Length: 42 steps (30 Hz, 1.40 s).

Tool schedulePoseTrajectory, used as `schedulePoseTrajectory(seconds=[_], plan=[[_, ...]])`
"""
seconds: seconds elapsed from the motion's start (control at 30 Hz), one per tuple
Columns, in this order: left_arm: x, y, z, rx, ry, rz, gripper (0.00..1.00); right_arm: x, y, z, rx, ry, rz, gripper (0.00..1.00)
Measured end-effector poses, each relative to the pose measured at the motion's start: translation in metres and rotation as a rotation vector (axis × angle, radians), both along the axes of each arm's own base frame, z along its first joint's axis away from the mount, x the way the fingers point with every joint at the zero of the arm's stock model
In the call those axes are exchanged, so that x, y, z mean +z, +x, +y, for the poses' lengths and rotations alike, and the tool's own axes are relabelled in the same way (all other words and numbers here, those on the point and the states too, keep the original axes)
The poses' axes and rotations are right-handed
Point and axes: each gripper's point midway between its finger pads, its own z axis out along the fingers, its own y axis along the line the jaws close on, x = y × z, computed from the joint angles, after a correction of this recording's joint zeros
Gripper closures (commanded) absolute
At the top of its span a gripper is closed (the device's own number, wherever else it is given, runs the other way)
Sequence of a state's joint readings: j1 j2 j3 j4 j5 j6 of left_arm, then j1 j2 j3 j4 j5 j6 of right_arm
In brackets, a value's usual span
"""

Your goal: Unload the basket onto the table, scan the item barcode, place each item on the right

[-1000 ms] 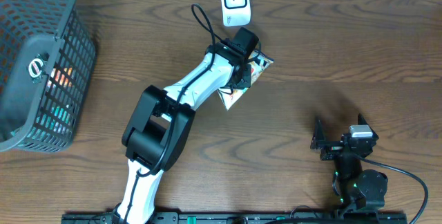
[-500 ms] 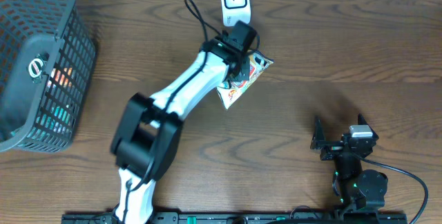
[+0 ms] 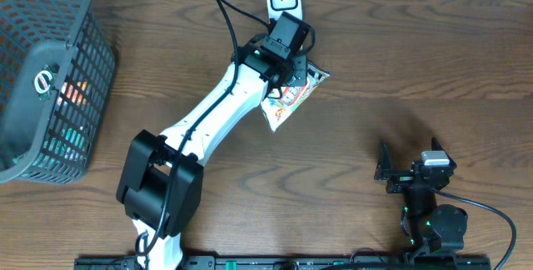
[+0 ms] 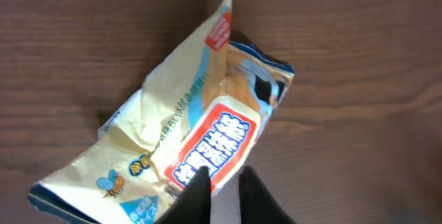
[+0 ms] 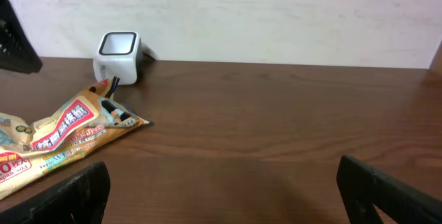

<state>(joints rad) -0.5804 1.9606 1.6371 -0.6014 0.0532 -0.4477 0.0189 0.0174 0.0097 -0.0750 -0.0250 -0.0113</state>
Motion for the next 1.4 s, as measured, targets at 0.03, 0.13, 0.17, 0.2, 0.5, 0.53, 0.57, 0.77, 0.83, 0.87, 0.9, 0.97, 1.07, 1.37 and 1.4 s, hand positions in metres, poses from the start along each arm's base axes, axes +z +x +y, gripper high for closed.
schedulePoseTrajectory(seconds=[0.03, 0.13, 0.17, 0.2, 0.5, 0.53, 0.57, 0.77, 0.83, 0.87, 0.9, 0.97, 1.07, 1.37, 1.4], plan=[[0.0, -0.001, -0.002, -0.006, 0.0, 0.0, 0.83, 0.0, 0.0, 0.0, 0.0, 0.0, 0.0, 0.01], [0.0, -0.003, -0.006, -0.016, -0.001, -0.002, 0.83, 0.0, 0.0, 0.0, 0.0, 0.0, 0.0, 0.01], [0.001, -0.004, -0.008, -0.021, -0.003, -0.006, 0.83, 0.0, 0.0, 0.0, 0.0, 0.0, 0.0, 0.01], [0.0, -0.003, -0.01, -0.024, -0.005, -0.009, 0.83, 0.0, 0.0, 0.0, 0.0, 0.0, 0.0, 0.01], [-0.046, 0.008, -0.025, -0.034, 0.01, 0.013, 0.83, 0.0, 0.0, 0.0, 0.0, 0.0, 0.001, 0.01], [-0.053, 0.01, -0.027, -0.037, 0.012, 0.014, 0.83, 0.0, 0.0, 0.0, 0.0, 0.0, 0.0, 0.01], [-0.059, 0.013, -0.028, -0.041, 0.015, 0.012, 0.83, 0.0, 0.0, 0.0, 0.0, 0.0, 0.0, 0.01], [-0.096, 0.024, -0.017, -0.017, 0.119, -0.003, 0.83, 0.0, 0.0, 0.0, 0.0, 0.0, 0.0, 0.01], [-0.102, 0.029, -0.005, 0.015, 0.186, -0.025, 0.83, 0.0, 0.0, 0.0, 0.0, 0.0, 0.0, 0.01], [-0.103, 0.03, 0.002, 0.034, 0.224, -0.035, 0.83, 0.0, 0.0, 0.0, 0.0, 0.0, 0.0, 0.01], [-0.103, 0.03, 0.009, 0.048, 0.259, -0.041, 0.79, 0.0, 0.0, 0.0, 0.0, 0.0, 0.0, 0.01], [-0.102, 0.033, 0.021, 0.07, 0.313, -0.055, 0.79, 0.0, 0.0, 0.0, 0.0, 0.0, 0.0, 0.01], [-0.101, 0.036, 0.034, 0.089, 0.364, -0.067, 0.79, 0.0, 0.0, 0.0, 0.0, 0.0, 0.0, 0.01], [-0.023, 0.039, 0.048, 0.127, 0.337, -0.177, 0.71, 0.0, 0.0, 0.0, 0.0, 0.0, 0.0, 0.01], [0.01, 0.036, 0.051, 0.137, 0.307, -0.222, 0.71, 0.0, 0.0, 0.0, 0.0, 0.0, 0.0, 0.01]])
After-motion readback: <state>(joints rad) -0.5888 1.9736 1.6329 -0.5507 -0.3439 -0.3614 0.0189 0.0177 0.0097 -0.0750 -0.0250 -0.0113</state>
